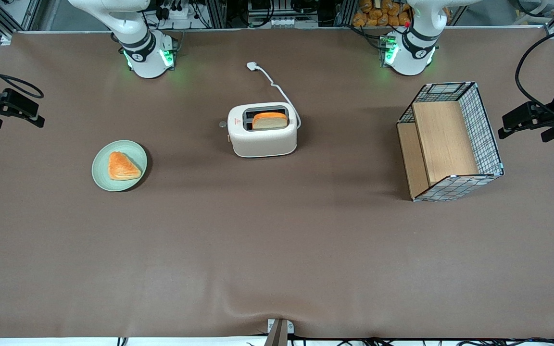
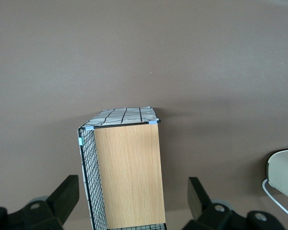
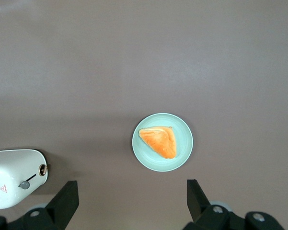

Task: Press toaster button with right arm
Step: 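Move the right gripper over the plate toward the toaster's side lever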

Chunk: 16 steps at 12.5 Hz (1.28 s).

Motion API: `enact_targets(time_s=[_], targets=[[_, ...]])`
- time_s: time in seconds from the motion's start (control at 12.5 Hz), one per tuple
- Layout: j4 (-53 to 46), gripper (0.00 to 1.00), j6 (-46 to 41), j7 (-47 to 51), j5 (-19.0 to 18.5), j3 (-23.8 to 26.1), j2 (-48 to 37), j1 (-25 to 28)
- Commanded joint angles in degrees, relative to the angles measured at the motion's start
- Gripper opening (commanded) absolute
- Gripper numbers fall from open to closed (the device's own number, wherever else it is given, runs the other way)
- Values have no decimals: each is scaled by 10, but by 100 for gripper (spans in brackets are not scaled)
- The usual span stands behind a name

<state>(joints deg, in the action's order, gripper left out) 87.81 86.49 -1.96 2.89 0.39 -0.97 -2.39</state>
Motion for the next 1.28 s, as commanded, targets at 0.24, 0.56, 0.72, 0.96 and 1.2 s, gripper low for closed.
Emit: enact_targets(time_s=[0.24, 0.56, 0.72, 0.96, 1.2], targets=[[-3, 100, -5, -9, -2, 5, 0, -9], [3, 100, -9, -5, -1, 5, 3, -9], [14, 100, -17, -4, 5, 6, 4, -6], [46, 100, -16, -8, 34, 7, 4, -5], [82, 100, -7, -6, 71, 7, 5, -2]])
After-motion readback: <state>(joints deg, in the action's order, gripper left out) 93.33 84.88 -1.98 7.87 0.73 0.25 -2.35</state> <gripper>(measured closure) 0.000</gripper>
